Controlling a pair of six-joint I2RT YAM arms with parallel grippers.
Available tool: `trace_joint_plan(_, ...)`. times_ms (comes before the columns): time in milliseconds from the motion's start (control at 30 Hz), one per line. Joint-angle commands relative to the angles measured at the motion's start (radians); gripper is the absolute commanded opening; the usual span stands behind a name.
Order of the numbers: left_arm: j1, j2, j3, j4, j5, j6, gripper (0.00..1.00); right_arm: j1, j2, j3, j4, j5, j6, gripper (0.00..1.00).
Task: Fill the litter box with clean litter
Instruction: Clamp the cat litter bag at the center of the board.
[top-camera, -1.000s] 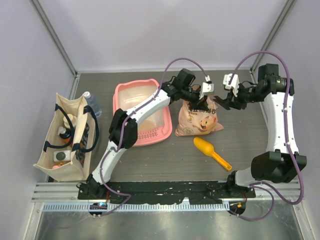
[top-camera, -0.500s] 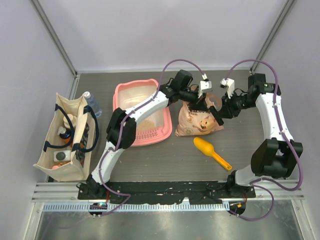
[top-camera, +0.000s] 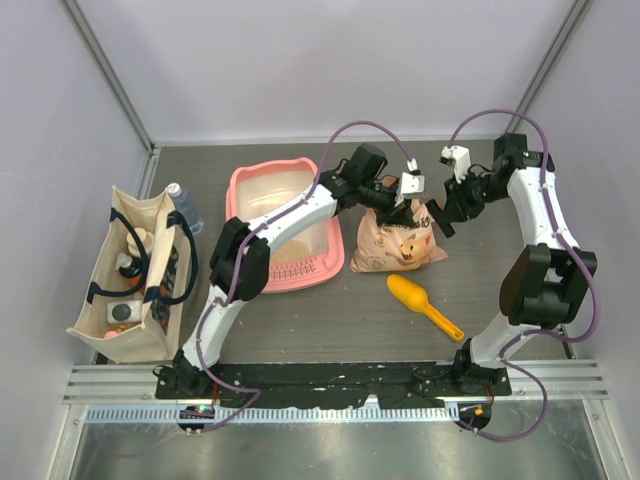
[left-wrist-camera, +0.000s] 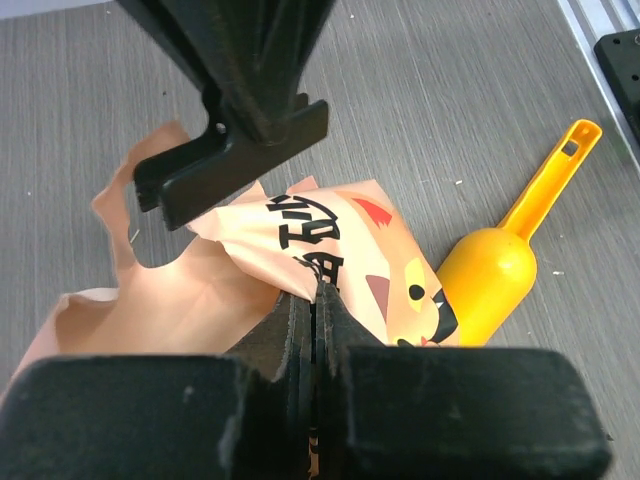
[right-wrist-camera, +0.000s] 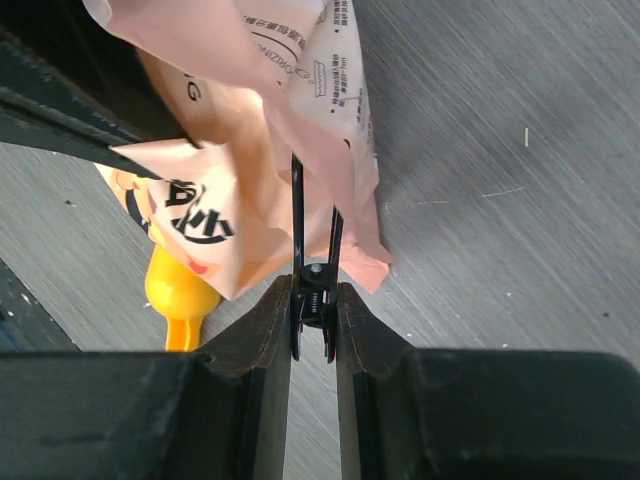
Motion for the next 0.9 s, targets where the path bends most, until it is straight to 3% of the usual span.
trace_joint_plan(0,-0.009,-0.085,-0.023,-0.129,-0.004,0.133,0.00,-0.002,-0.008,0.093,-0.078,-0.017,-0.205,0.01)
trace_joint_plan(100,-0.011,-0.085,-0.018,-0.137,-0.027,0.174,0.00,0.007,-0.013,0.145,-0.224,-0.058,-0.363,0.01)
trace_joint_plan(233,-0.012,-0.095,-0.021,-0.158,-0.052,0.249,0.00,0.007,-0.006,0.215,-0.371,0.003,-0.517,0.02)
trace_joint_plan(367,-0.012,-0.120,-0.056,-0.161,-0.073,0.337,0.00,0.018,-0.092,0.159,-0.372,0.075,-0.666,0.01)
trace_joint_plan(867,-0.015,-0.169,-0.133,-0.062,-0.084,0.440,0.00,0.139,-0.111,0.123,-0.373,0.203,-0.867,0.01)
